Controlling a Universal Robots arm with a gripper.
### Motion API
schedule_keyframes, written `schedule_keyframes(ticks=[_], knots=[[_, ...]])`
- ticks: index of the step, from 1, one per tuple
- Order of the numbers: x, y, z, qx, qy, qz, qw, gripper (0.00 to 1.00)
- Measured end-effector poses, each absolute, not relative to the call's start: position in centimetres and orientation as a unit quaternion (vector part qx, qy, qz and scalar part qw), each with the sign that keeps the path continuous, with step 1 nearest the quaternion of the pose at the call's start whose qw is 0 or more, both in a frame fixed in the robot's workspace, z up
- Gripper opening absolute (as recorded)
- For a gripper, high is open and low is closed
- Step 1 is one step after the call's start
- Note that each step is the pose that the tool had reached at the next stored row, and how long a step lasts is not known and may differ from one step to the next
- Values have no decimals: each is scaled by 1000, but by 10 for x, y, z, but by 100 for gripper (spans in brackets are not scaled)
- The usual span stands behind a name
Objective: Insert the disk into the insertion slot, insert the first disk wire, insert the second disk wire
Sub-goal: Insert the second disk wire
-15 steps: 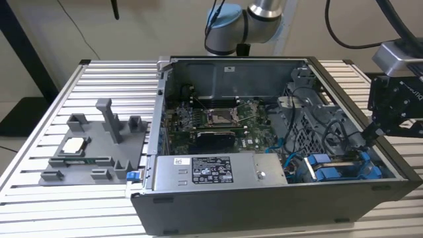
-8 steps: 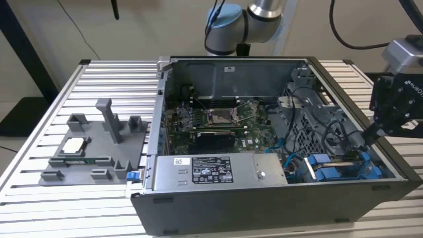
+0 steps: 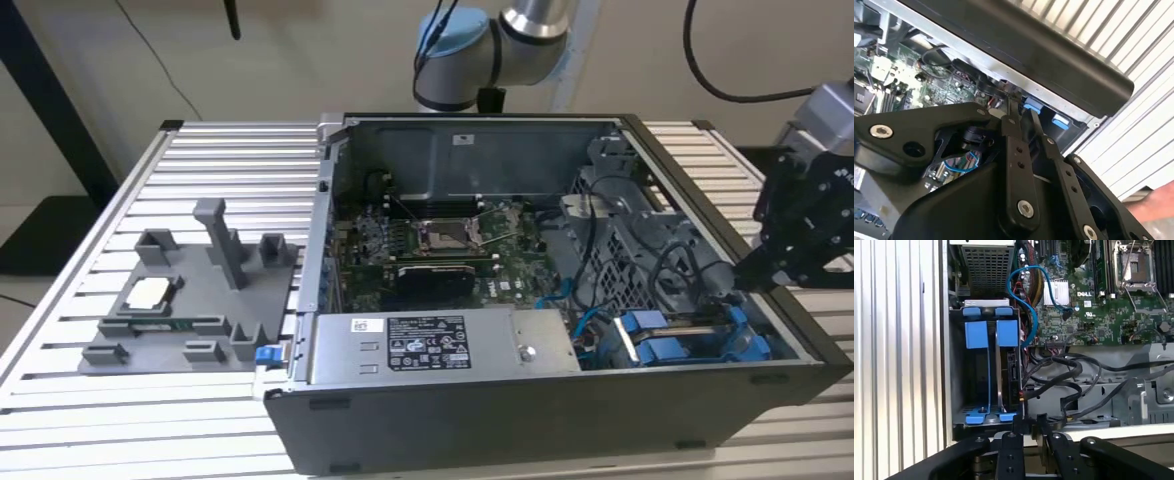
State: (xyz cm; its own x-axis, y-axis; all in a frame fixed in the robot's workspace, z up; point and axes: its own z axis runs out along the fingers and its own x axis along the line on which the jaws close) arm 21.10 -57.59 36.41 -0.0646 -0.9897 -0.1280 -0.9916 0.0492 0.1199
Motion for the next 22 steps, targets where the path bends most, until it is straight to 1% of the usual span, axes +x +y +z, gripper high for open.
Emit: schedule_keyframes(ticks=[3, 5, 7, 9, 12, 15, 18, 19, 22], knots=[[211, -576, 363, -681, 725, 99, 16, 26], [211, -576, 363, -680, 724, 111, 27, 26], [211, -577, 363, -680, 723, 119, 34, 26], [211, -578, 363, -679, 722, 126, 41, 26], [212, -580, 361, -678, 721, 132, 47, 26], [212, -581, 361, -676, 720, 145, 59, 26], [212, -584, 361, -675, 720, 147, 62, 24], [212, -585, 361, -675, 720, 147, 62, 16], [212, -588, 361, -675, 720, 148, 62, 16]])
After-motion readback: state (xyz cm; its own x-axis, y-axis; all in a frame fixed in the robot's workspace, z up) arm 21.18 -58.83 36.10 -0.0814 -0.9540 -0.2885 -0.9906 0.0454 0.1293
